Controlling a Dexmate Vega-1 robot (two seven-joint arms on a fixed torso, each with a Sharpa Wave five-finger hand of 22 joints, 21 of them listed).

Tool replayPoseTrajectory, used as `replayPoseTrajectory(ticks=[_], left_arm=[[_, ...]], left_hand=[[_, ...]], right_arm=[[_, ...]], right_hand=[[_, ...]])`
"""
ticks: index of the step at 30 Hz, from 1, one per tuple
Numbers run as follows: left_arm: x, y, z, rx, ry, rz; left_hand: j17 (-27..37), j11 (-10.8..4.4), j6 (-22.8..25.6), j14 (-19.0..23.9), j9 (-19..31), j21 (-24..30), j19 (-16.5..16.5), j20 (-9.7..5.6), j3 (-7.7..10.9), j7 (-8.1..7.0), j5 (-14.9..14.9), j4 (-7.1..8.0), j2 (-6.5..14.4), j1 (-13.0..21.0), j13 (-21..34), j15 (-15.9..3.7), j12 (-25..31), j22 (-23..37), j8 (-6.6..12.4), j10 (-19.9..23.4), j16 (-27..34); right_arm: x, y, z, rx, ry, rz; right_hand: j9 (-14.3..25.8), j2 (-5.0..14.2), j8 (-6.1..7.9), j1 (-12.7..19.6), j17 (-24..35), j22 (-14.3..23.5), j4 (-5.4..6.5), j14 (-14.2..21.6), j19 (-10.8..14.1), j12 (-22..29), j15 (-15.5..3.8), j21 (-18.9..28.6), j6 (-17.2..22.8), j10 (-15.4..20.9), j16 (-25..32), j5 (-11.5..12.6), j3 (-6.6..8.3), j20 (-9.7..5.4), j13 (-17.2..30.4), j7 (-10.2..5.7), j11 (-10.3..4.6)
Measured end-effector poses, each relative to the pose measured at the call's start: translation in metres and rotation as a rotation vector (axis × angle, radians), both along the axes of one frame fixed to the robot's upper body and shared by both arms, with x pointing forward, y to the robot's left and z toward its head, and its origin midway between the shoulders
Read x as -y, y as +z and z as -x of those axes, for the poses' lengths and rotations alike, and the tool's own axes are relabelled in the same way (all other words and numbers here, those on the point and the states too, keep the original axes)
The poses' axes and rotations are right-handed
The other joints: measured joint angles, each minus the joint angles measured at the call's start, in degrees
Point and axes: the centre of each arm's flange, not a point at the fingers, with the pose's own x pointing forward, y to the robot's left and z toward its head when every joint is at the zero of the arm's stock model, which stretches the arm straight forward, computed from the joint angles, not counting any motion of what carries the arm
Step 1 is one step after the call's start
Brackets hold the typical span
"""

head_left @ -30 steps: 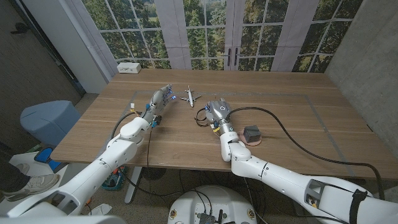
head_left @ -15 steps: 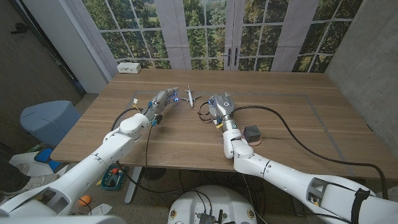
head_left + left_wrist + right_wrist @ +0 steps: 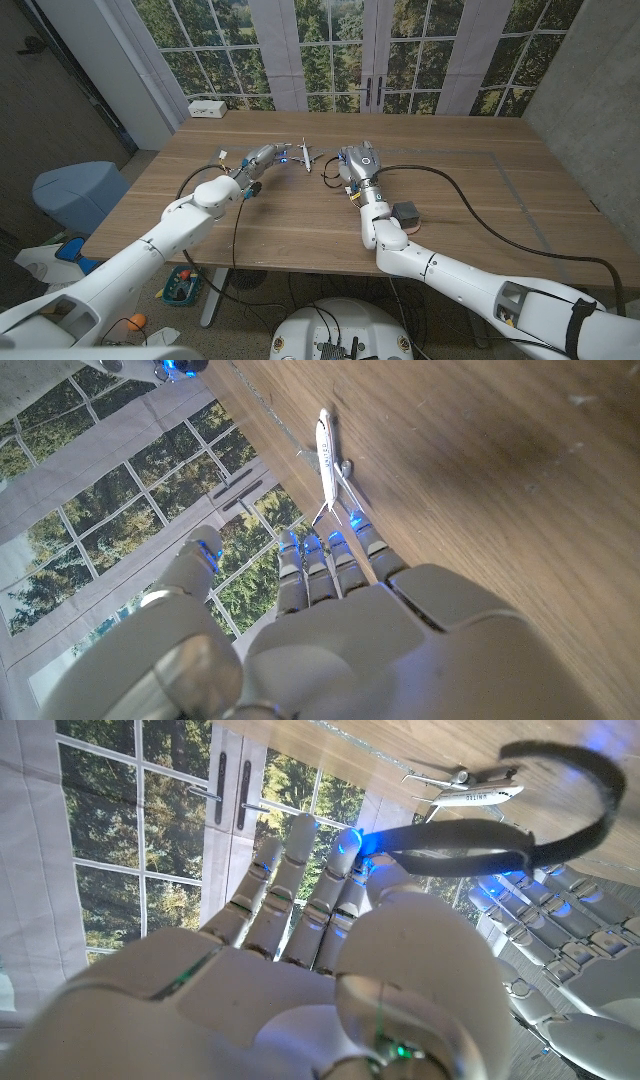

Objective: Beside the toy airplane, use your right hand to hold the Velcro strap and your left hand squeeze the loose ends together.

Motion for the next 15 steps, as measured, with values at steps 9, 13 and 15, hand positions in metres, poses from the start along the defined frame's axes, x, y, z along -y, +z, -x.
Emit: replayPoseTrajectory(ticks=[9, 13, 15], left_arm=[[0.010, 0.012, 0.008, 0.024, 0.029, -0.083], [0.014, 0.016, 0.009, 0.030, 0.044, -0.113], [0.016, 0.018, 0.010, 0.036, 0.044, -0.123]], left_hand=[[0.0, -0.21, 1.0, 1.1, 0.0, -0.5, 0.6, 0.59, -0.24, -0.34, -0.2, -0.23, -1.5, 1.5, 0.1, -0.14, 0.0, 0.0, 0.01, 0.8, 0.0], [0.0, -0.19, 1.9, 1.1, 0.0, -0.5, 1.1, 0.50, -0.24, -0.31, -0.2, -0.23, -2.3, 2.3, 0.3, -0.14, 0.0, 0.0, 0.29, 1.4, 0.0], [0.0, -0.28, 2.5, 1.1, 0.0, -0.5, 1.2, 0.59, -0.41, -0.24, -0.2, -0.40, -2.9, 2.9, 0.3, -0.14, 0.0, 0.0, 0.52, 1.5, 0.0]], right_arm=[[0.000, 0.005, 0.001, 0.010, -0.028, 0.021], [-0.001, 0.007, 0.003, 0.018, -0.032, 0.026], [-0.001, 0.008, 0.003, 0.022, -0.033, 0.028]], right_hand=[[0.0, 0.00, 0.03, 0.0, 0.9, -0.2, 0.00, 0.0, -0.5, -0.2, 0.00, 0.4, -0.1, 0.0, -0.8, 0.0, 0.00, -0.10, 0.0, -0.10, 0.01], [0.0, 0.00, 0.04, 0.0, 1.3, -0.3, 0.00, 0.0, -0.5, -0.2, 0.00, 0.4, -0.1, 0.0, -0.9, 0.0, -0.01, -0.10, 0.0, -0.10, 0.01], [0.0, 0.00, 0.04, 0.0, 1.5, -0.3, -0.18, 0.4, -0.5, -0.3, -0.02, 0.8, -0.1, 0.0, -1.1, 0.0, 0.17, -0.10, 0.0, -0.10, 0.01]])
